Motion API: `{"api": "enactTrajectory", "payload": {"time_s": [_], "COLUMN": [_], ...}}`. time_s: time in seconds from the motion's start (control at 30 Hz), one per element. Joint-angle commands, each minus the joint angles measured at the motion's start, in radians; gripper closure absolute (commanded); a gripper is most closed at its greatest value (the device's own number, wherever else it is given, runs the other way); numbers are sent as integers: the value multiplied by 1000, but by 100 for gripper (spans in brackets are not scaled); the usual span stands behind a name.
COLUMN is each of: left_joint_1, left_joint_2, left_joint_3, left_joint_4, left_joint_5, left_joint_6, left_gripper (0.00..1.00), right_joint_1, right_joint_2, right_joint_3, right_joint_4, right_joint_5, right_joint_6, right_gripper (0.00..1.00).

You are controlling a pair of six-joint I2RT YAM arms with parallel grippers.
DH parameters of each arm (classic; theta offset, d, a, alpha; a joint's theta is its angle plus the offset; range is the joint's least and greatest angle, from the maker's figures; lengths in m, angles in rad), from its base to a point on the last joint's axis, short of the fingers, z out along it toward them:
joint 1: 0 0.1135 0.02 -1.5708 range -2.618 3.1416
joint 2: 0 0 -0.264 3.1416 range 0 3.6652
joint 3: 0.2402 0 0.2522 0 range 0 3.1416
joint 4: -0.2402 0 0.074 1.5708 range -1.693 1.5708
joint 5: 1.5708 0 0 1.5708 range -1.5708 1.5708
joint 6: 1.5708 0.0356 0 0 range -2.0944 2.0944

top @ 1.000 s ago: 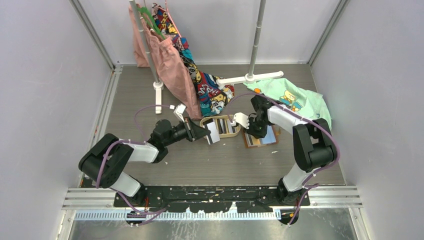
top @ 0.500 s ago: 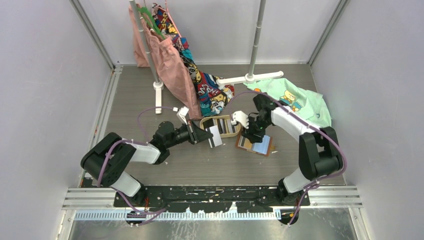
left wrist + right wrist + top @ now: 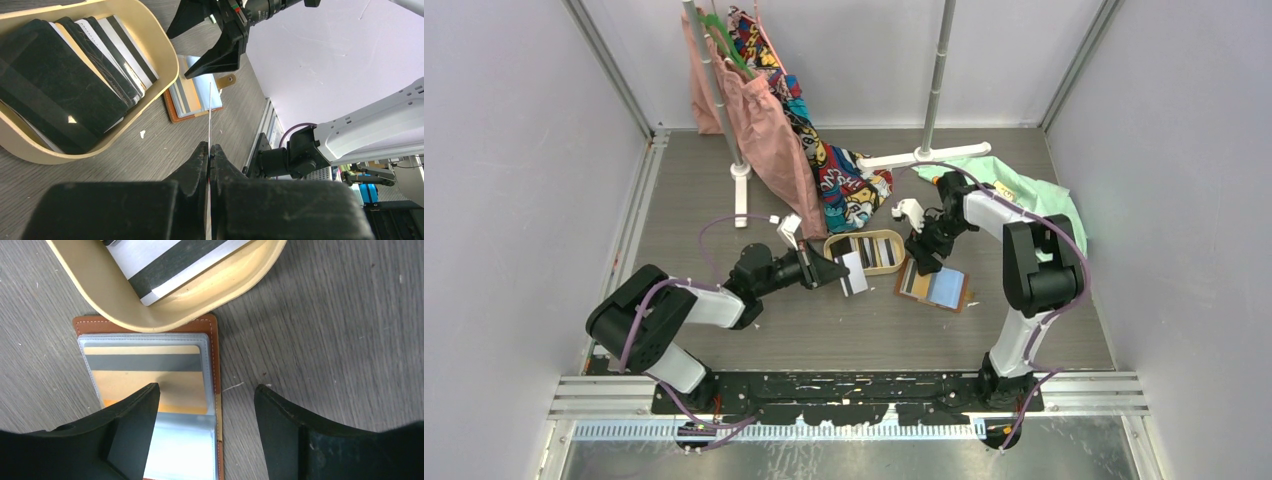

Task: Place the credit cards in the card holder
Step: Move the card holder to the center of the board.

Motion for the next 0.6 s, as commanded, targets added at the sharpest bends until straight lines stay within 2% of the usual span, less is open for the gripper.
{"api": "enactTrajectory", "payload": {"time_s": [0.0,0.2,0.43,0.57], "left_joint_1": [-2,-2,-2,-8], "left_joint_2": [-8,-13,-25,-51], "left_joint_3": [-8,-22,-76,-109], "left_joint_4": [69,75,103,102], "left_joint_5": [2,2,1,-11], "left_joint_6": [13,10,-13,-27], "left_gripper": [100,100,100,100], "right_joint_1": [17,95,274,333], "right_joint_2": [23,11,5,-33], "right_joint_3": [60,38,22,15], "right_joint_4": [-45,-137,-204,-181], "right_joint_5": [-43,-74,-58,-55], "right_joint_6": [4,-79,-120,-82], "right_gripper": [26,32,45,45]}}
